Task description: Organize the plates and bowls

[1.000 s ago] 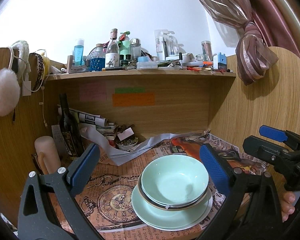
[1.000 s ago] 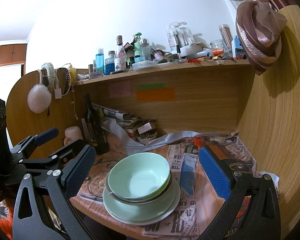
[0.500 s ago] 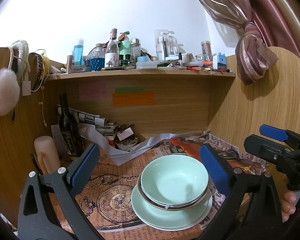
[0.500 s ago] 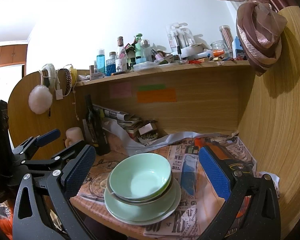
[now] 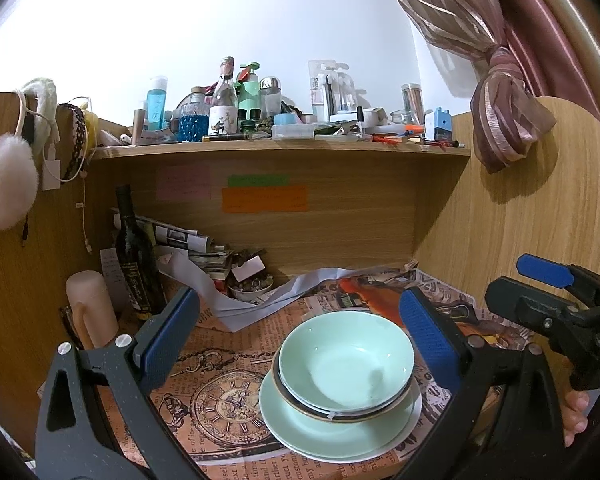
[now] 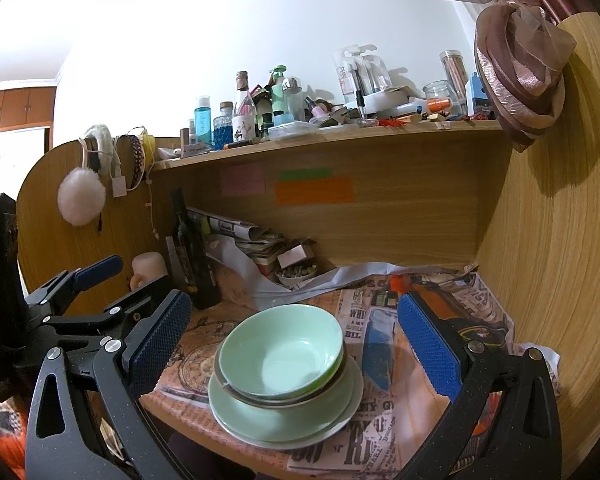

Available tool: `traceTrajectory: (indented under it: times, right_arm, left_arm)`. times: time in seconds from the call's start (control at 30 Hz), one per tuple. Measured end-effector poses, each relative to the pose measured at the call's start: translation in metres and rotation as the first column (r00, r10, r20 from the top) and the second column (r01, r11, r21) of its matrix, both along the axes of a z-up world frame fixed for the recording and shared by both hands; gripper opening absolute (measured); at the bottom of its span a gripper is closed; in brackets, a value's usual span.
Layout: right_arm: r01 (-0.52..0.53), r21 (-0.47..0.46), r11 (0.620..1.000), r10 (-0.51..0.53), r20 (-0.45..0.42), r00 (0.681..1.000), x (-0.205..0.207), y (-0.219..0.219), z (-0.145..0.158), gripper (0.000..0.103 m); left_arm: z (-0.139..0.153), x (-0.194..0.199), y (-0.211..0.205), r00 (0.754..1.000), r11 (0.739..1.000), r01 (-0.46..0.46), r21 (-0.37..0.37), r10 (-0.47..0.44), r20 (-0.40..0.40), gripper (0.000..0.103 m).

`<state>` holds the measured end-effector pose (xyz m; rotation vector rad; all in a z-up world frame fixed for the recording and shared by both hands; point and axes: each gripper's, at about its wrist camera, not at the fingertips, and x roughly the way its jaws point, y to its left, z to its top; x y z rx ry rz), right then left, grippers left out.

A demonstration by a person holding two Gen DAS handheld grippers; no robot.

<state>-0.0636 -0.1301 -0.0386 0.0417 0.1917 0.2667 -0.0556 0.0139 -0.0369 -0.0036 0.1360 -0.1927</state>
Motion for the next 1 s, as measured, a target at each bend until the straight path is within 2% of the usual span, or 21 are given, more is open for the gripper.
traceTrajectory:
  times: [0.3, 0.53, 1.0]
  right_arm:
    - [0.003, 0.002, 1.0, -0.003, -0.002, 1.0, 0.002, -0.001, -0.001, 0.103]
    - [0.011, 0.002, 1.0, -0.011, -0.008, 1.0, 0.006, -0.003, -0.003, 0.103]
    - [0.009, 0.008, 1.0, -0.009, -0.05, 0.999, 0.018, -0.01, -0.01, 0.103]
  left_arm:
    - [-0.002, 0.004, -0.002, 1.0, 1.0, 0.0, -0.009, -0.001, -0.014, 0.102]
    - [-0.004, 0.007, -0.009, 0.999, 1.0, 0.017, 0.011, -0.017, -0.032, 0.102]
    - [-0.006, 0.015, -0.004, 0.998, 0.999, 0.02, -0.027, -0.022, -0.063, 0.102]
